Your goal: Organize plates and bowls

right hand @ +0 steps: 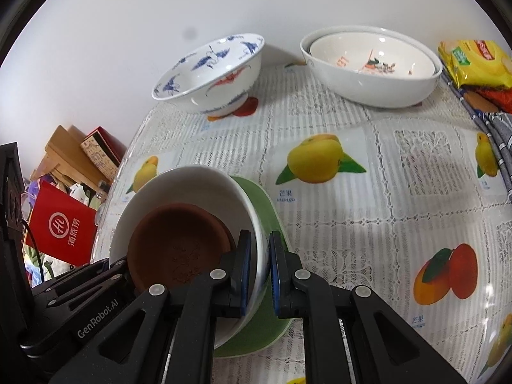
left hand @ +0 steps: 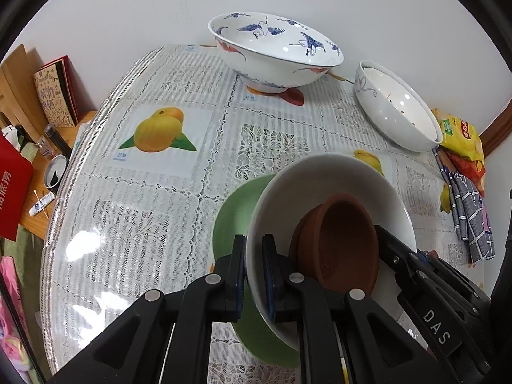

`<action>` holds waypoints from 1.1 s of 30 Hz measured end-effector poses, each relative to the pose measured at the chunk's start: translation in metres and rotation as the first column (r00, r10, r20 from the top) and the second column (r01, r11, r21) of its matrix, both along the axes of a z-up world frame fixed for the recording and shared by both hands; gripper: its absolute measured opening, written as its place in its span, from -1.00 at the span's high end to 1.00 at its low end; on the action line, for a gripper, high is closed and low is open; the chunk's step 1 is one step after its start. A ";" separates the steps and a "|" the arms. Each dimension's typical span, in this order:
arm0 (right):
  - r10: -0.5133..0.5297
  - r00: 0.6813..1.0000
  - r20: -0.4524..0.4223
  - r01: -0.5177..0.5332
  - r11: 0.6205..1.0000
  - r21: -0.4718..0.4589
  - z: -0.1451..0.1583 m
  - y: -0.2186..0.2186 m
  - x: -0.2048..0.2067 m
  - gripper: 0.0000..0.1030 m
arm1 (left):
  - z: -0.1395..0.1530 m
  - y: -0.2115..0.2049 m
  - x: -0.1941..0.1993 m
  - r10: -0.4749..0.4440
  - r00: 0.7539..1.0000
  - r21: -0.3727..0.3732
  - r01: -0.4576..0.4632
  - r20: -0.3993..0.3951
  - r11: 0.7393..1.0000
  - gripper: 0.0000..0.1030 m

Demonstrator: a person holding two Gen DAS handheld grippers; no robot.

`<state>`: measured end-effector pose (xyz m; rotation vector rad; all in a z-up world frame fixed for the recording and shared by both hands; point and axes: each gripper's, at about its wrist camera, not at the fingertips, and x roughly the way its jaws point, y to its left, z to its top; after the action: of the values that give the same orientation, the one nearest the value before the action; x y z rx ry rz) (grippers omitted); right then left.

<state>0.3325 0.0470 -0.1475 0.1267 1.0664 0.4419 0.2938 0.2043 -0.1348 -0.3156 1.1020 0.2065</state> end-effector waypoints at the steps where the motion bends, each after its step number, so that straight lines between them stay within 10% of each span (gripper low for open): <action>1: 0.000 1.000 -0.001 0.000 1.000 0.000 -0.001 0.000 0.000 0.78 | 0.000 0.000 0.000 0.000 1.000 0.000 0.000 0.001 1.000 0.79; 33: 0.043 0.993 0.107 -0.029 0.991 -0.129 0.051 -0.037 -0.065 0.48 | 0.063 -0.026 -0.063 -0.013 0.996 0.070 0.006 0.089 0.998 0.40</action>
<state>0.2677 0.0096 -0.0967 -0.0302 0.9868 0.4070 0.2308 0.1786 -0.0722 -0.2548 1.0053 0.2199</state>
